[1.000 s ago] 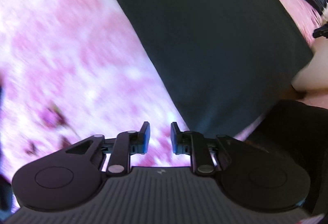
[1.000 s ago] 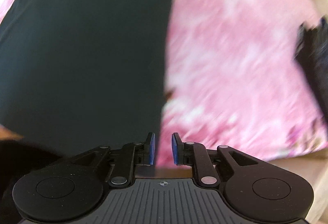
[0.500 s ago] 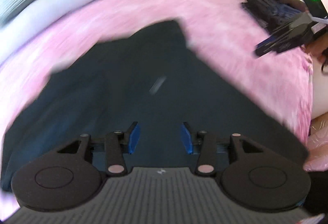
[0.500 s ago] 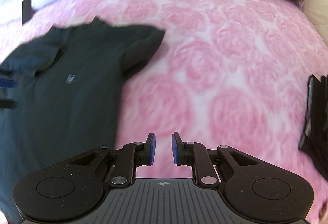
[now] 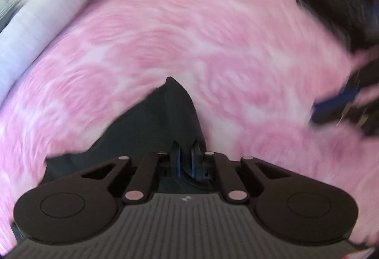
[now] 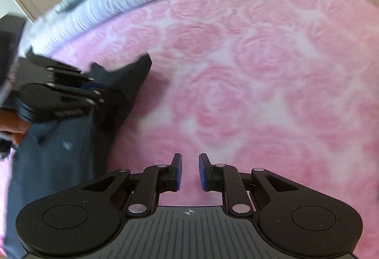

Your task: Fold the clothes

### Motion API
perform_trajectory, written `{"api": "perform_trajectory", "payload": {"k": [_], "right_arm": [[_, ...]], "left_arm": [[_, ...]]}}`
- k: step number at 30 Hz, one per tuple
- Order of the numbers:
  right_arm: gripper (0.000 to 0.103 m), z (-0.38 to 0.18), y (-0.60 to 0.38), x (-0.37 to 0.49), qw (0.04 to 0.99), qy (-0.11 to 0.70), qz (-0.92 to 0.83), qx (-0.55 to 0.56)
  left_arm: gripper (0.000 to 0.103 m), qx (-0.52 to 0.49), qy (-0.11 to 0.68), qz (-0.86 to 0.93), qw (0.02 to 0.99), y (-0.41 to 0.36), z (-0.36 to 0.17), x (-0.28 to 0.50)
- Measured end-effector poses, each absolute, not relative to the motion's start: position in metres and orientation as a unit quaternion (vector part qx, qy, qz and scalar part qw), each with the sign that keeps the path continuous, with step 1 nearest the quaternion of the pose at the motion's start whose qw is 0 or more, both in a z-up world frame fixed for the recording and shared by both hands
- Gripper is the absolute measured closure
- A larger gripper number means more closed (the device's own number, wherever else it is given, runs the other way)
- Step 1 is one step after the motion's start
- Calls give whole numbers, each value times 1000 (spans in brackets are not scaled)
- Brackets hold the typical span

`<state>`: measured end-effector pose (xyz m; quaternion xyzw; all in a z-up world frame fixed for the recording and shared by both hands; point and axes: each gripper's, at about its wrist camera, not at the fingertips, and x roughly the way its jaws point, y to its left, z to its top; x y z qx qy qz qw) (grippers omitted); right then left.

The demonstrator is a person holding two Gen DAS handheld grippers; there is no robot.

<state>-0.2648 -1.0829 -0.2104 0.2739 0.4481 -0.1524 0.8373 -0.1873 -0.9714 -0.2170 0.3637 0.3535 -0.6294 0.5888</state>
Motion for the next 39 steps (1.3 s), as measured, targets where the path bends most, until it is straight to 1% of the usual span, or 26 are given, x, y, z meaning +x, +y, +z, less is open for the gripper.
{"api": "perform_trajectory", "payload": {"k": [4,7,10,15,17,21,22,23,24,25,29,34,35,36,37,38,39], "right_arm": [[86,-221,-1066,-233,845,422,-81,318],[86,-228,-1043,-206,848,421,-31,321],[86,-232,-1018,-184,844,423,10,329],[86,-230,-972,-177,847,457,35,269],[86,-231,-954,-180,851,471,32,229],[86,-234,-928,-181,853,477,45,210],[80,-233,-922,-181,854,476,44,204],[68,-232,-917,-180,856,476,43,198],[46,-231,-913,-180,856,475,45,199],[40,-228,-909,-180,856,475,47,198],[40,-222,-894,-187,867,473,11,156],[41,-236,-918,-180,860,469,-35,198],[42,-239,-922,-178,859,467,-41,203],[61,-238,-925,-176,859,468,-41,201],[88,-237,-927,-175,860,469,-39,200],[93,-236,-929,-173,860,469,-38,198],[101,-229,-932,-176,865,461,-37,196]], "left_arm": [[97,281,389,-636,604,-933,-198,-138],[98,260,401,-628,614,-905,-195,-109],[98,265,402,-614,625,-878,-193,-91],[98,265,417,-587,641,-836,-207,-67],[98,260,421,-583,644,-824,-215,-62],[98,250,420,-588,645,-810,-224,-56],[98,248,418,-590,645,-808,-226,-54],[98,247,417,-591,645,-807,-226,-53],[98,247,416,-593,644,-807,-226,-53],[98,247,414,-594,644,-807,-225,-54],[98,248,409,-600,641,-806,-223,-54],[98,249,402,-607,639,-805,-220,-54],[98,250,401,-608,638,-805,-219,-54],[98,250,399,-610,638,-805,-219,-54],[98,249,399,-611,637,-805,-218,-55],[98,247,398,-613,637,-806,-215,-57],[98,244,396,-614,638,-807,-212,-59]]}}
